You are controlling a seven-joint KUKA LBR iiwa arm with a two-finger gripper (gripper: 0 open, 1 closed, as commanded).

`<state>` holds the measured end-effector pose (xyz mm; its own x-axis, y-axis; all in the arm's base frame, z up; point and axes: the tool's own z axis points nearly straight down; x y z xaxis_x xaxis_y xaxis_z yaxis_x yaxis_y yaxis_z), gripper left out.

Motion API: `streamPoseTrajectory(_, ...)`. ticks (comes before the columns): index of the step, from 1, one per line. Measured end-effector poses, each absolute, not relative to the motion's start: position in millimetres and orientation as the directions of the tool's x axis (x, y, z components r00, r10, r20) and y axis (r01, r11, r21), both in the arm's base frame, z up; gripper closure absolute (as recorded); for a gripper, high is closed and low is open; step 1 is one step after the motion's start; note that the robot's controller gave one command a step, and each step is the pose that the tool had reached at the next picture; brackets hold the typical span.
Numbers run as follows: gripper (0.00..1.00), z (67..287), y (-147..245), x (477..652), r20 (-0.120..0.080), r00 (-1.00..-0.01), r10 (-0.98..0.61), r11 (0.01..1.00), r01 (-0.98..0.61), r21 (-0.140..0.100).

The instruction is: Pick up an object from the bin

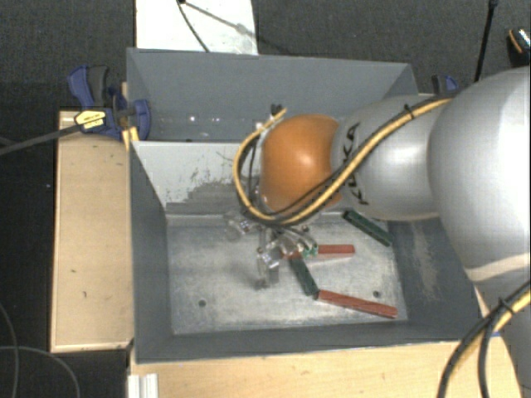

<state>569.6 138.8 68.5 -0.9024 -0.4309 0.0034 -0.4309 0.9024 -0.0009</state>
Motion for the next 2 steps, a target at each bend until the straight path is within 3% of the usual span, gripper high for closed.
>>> streamPoseTrajectory(1, 0.00, 70.3, 31.2, 553.9, 0.001, -0.940, -0.341, 0.940, -0.341, -0.003)
streamPoseTrajectory(2, 0.00, 70.7, 31.5, 554.4, -0.001, -0.943, -0.333, 0.943, -0.333, 0.001)
